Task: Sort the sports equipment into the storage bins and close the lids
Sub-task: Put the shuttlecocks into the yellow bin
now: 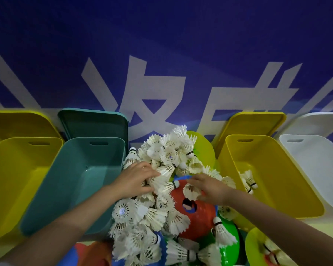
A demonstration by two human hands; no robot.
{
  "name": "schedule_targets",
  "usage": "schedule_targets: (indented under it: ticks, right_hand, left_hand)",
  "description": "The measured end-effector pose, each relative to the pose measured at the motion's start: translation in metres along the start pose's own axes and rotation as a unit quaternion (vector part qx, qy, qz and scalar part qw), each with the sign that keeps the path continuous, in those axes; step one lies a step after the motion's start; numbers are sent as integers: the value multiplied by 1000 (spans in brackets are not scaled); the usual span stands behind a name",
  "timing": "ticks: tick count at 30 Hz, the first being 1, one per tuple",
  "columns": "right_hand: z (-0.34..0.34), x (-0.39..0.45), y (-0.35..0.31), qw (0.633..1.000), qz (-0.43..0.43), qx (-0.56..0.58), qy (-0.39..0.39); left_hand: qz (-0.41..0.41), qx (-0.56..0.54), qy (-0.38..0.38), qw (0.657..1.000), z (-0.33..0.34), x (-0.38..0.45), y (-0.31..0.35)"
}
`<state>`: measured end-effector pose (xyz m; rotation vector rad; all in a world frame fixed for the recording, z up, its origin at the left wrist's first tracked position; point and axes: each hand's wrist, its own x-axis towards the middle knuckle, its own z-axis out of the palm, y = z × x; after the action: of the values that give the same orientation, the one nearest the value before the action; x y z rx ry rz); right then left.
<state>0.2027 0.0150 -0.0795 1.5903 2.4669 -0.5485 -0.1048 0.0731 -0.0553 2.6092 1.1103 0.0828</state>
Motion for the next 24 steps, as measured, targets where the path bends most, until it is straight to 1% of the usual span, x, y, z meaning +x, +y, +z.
schedule_targets:
  ticks: [3,5,8,9,12,15,18,19,21,24]
  right_hand:
    - [-1,6,0,999,19,43,14]
    - [-2,9,-4,996,31,68,49]
    - [4,14,-10,991,44,45,118]
    - [6,16,-13,990,41,45,128]
    - [12,17,-20,993,14,64,96]
    - [14,14,-17,996,-13,63,63]
    - [12,14,-14,996,-16,44,80]
    - [11,15,-14,994,-10,57,93]
    - [8,15,-20,985,7,117,125]
    - [3,11,-26,965,36,196,172]
  left_hand:
    - [3,-31,-9,999,6,2,-2]
    - [-10,-65,-13,998,12,1,-1]
    - [-50,-140,-6,989,19,-2,3]
    - [-61,-165,-2,984,21,-3,3]
    - [-88,-233,19,968,20,-5,4]
    - [-117,-252,46,959,16,-5,3]
    - [-157,-279,87,943,10,-5,4]
    - [-172,-295,102,934,9,-5,4]
    - [-195,-331,125,915,5,-5,9]
    - [-203,-378,153,890,-7,-7,24]
